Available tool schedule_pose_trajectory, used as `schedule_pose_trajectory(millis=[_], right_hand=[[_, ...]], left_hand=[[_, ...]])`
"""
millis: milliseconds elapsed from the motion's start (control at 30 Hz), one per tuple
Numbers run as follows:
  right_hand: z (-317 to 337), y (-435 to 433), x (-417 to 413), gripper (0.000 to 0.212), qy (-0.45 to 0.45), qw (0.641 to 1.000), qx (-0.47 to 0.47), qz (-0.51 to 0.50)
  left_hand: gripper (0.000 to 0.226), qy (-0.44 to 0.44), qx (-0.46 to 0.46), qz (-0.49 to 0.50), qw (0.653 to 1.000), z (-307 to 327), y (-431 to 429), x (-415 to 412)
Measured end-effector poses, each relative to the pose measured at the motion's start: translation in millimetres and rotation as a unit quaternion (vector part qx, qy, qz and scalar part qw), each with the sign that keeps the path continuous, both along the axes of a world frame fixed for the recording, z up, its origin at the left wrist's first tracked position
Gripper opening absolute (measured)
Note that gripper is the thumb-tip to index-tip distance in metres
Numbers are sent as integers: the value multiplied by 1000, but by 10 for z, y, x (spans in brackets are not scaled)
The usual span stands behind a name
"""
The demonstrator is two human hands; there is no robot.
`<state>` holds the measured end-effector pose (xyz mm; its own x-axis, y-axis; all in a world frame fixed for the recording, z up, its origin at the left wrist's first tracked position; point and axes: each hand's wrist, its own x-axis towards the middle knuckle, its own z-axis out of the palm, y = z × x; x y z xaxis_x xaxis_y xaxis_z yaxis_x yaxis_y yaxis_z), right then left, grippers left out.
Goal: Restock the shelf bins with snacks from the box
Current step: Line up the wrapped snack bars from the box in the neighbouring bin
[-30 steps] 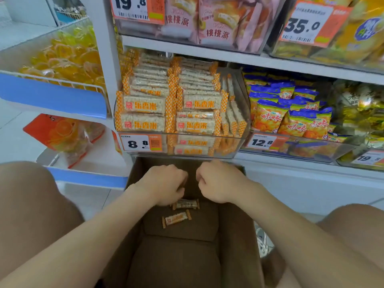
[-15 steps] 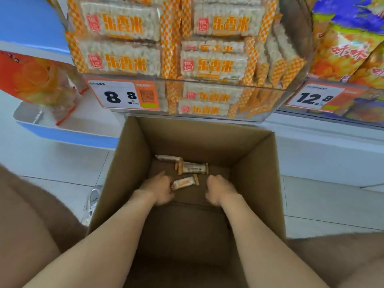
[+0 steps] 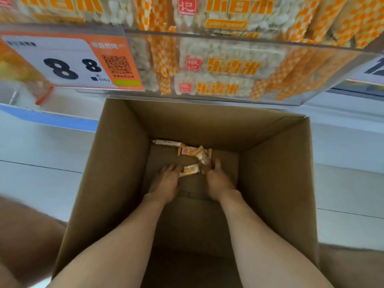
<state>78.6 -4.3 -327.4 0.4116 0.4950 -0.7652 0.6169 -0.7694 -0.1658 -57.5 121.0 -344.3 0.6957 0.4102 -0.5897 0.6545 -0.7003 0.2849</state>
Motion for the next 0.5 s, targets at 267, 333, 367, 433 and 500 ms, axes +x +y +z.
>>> schedule_pose_trajectory(millis=[267, 333, 367, 433, 500], right_hand=[[-31, -197, -185, 21, 44, 899, 238, -364], [32, -188, -157, 12, 34, 875, 260, -407], [57, -187, -141, 14, 23, 883, 250, -396], [73, -197, -116, 34, 24, 931, 188, -311], [56, -228, -142, 68, 69, 976, 104, -178]], left_hand=[[58, -32, -16, 112, 993, -58, -53, 2], [50, -72, -64, 162, 982, 5, -31, -32], [44, -91, -77, 175, 977, 53, -13, -51], [35, -114, -81, 193, 971, 157, 22, -94], [33, -115, -65, 209, 969, 242, 37, -150]])
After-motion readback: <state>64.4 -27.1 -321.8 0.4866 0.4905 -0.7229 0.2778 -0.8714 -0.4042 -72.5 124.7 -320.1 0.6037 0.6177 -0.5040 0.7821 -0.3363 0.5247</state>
